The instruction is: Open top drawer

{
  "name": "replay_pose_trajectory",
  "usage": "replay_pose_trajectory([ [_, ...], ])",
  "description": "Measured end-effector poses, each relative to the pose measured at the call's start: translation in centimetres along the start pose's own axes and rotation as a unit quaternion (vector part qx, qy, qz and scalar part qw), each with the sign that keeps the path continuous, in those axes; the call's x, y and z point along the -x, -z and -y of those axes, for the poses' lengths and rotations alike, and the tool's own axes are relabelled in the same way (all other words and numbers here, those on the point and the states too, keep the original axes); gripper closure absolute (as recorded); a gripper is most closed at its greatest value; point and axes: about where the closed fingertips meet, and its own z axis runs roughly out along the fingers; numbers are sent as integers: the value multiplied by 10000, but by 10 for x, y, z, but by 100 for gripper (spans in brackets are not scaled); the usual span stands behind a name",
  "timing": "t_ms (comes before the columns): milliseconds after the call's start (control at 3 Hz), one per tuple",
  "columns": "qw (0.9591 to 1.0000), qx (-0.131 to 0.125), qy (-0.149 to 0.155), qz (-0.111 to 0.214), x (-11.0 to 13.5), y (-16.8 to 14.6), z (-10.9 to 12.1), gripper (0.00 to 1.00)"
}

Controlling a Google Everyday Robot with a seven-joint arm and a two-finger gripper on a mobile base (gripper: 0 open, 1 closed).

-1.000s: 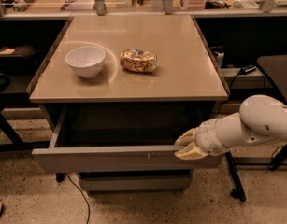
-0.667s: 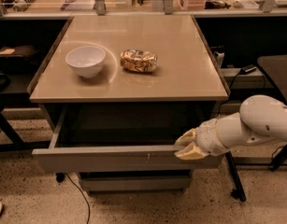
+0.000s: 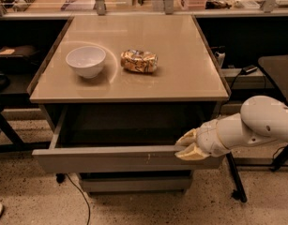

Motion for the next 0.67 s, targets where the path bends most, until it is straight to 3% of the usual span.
replay_pose_trajectory([
  [333,9997,173,-177,14,-15,2,-20,12],
  [667,9997,174,-178,14,-13,4,-20,15],
])
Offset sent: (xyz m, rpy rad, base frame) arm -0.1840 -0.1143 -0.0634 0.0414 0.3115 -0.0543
